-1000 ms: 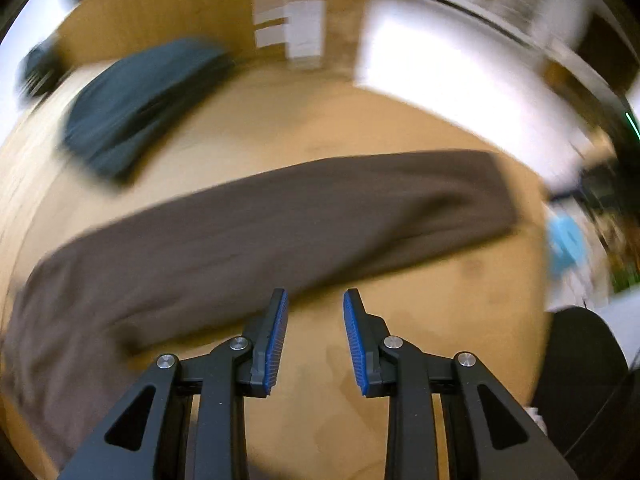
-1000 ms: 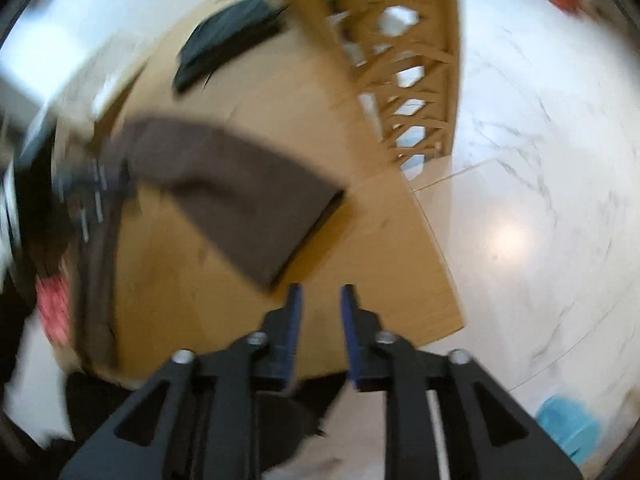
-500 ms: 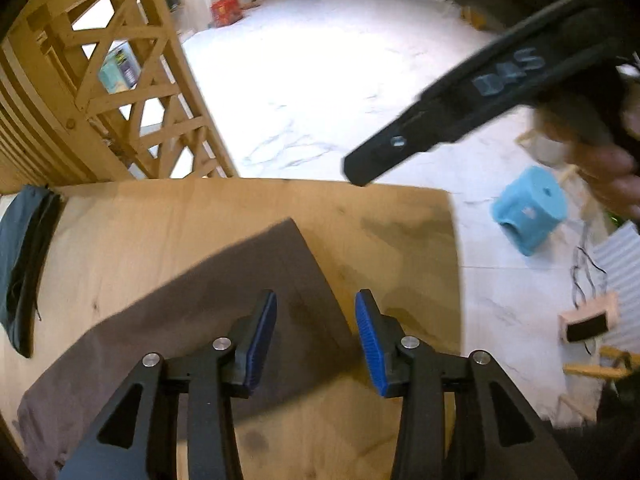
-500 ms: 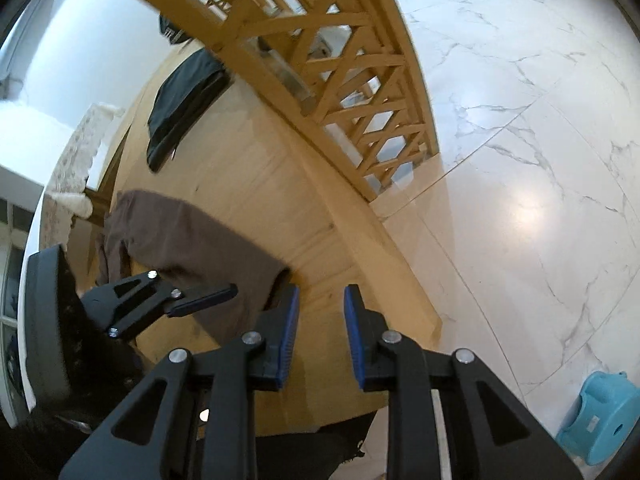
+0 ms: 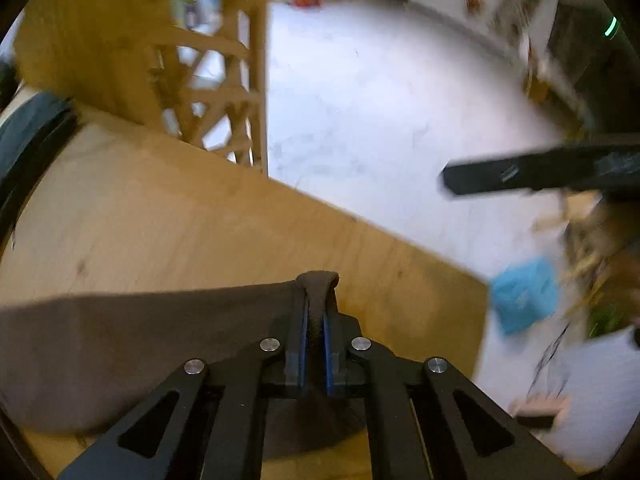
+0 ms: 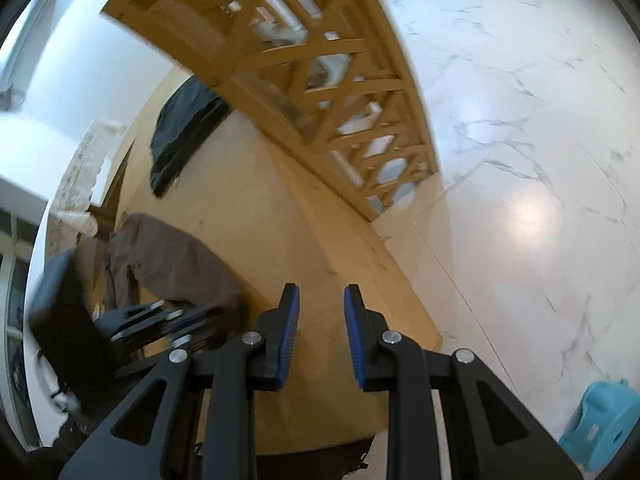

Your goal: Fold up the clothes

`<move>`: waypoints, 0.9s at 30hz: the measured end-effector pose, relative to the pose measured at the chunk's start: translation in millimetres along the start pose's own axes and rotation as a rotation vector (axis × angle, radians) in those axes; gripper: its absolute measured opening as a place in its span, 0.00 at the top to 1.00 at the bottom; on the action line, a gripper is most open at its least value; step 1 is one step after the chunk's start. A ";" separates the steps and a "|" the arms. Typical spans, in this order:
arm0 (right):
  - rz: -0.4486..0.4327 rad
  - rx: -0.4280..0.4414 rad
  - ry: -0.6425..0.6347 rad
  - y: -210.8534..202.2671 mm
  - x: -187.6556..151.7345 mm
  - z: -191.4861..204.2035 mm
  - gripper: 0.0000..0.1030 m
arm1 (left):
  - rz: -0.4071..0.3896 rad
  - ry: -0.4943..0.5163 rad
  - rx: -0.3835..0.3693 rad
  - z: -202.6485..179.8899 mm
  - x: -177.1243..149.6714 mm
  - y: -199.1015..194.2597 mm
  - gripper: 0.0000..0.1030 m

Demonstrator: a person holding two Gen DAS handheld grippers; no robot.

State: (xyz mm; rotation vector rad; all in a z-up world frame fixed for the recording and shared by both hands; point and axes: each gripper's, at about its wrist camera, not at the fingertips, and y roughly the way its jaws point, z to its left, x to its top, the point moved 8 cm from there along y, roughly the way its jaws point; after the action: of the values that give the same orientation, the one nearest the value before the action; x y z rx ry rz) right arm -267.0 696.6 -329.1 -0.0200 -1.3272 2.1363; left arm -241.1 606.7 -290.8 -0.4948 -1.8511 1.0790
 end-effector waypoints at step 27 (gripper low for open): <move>0.384 -0.059 -0.585 322.5 79.8 410.8 0.63 | -0.492 -0.502 0.034 92.4 -159.3 -266.4 0.95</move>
State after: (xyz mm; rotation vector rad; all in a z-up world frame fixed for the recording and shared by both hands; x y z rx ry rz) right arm -622.0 306.9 -364.9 0.3817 -1.8353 2.5379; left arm -213.8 308.6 -167.2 0.2788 -2.2189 0.9399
